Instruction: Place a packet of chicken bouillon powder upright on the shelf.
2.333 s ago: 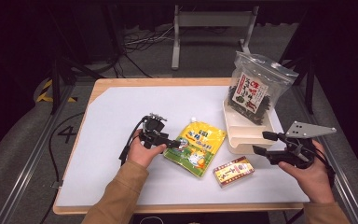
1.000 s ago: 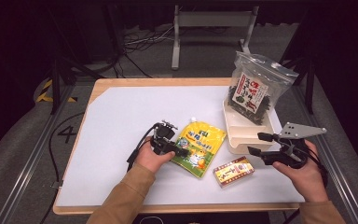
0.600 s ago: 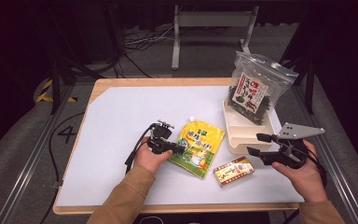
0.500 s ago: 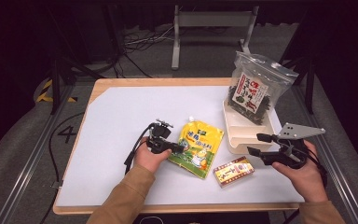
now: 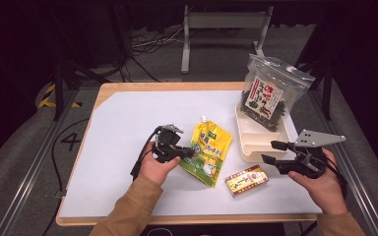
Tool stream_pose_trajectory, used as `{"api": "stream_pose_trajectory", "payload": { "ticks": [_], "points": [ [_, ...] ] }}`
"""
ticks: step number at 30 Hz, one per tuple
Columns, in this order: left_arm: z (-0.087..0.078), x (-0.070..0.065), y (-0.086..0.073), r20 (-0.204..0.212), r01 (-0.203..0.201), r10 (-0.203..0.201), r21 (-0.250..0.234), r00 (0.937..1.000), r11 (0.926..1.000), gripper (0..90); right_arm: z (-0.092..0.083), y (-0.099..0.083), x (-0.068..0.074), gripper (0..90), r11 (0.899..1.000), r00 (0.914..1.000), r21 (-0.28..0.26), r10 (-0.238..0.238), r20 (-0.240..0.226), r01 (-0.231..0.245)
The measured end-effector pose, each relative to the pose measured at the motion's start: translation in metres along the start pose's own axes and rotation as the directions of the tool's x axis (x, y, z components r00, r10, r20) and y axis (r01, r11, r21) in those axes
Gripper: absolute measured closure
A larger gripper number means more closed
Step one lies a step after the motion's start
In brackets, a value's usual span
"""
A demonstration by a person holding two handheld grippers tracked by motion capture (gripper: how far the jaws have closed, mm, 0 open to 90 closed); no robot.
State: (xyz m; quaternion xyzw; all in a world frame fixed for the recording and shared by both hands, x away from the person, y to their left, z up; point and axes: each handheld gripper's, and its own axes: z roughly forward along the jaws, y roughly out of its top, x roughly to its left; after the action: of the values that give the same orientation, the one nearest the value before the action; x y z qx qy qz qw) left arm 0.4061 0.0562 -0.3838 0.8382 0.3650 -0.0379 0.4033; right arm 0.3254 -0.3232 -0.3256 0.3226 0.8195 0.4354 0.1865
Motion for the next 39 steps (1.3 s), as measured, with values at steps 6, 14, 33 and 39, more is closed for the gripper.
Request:
{"api": "stream_pose_trajectory", "payload": {
  "ticks": [6, 14, 33, 39],
  "points": [
    [-0.014, -0.006, 0.002, -0.011, -0.05, 0.05, -0.026, 0.9987, 0.9984, 86.2, 0.001, 0.001, 0.001, 40.0, 1.0, 0.9998, 0.008, 0.016, -0.01, -0.016],
    [-0.031, -0.016, 0.003, 0.002, -0.09, 0.09, -0.07, 0.9959, 0.9935, 86.3, 0.0, 0.002, 0.002, 39.2, 0.999, 0.9992, 0.017, 0.04, -0.008, -0.04],
    [-0.057, -0.043, 0.007, 0.044, -0.164, 0.174, -0.169, 0.9838, 0.9717, 86.7, 0.005, 0.003, 0.004, 35.2, 0.991, 0.9933, 0.081, 0.108, -0.041, -0.104],
    [-0.064, -0.052, 0.007, 0.059, -0.189, 0.205, -0.211, 0.977, 0.959, 86.7, 0.01, 0.004, 0.008, 35.4, 0.992, 0.993, 0.072, 0.111, -0.039, -0.108]
  ]
}}
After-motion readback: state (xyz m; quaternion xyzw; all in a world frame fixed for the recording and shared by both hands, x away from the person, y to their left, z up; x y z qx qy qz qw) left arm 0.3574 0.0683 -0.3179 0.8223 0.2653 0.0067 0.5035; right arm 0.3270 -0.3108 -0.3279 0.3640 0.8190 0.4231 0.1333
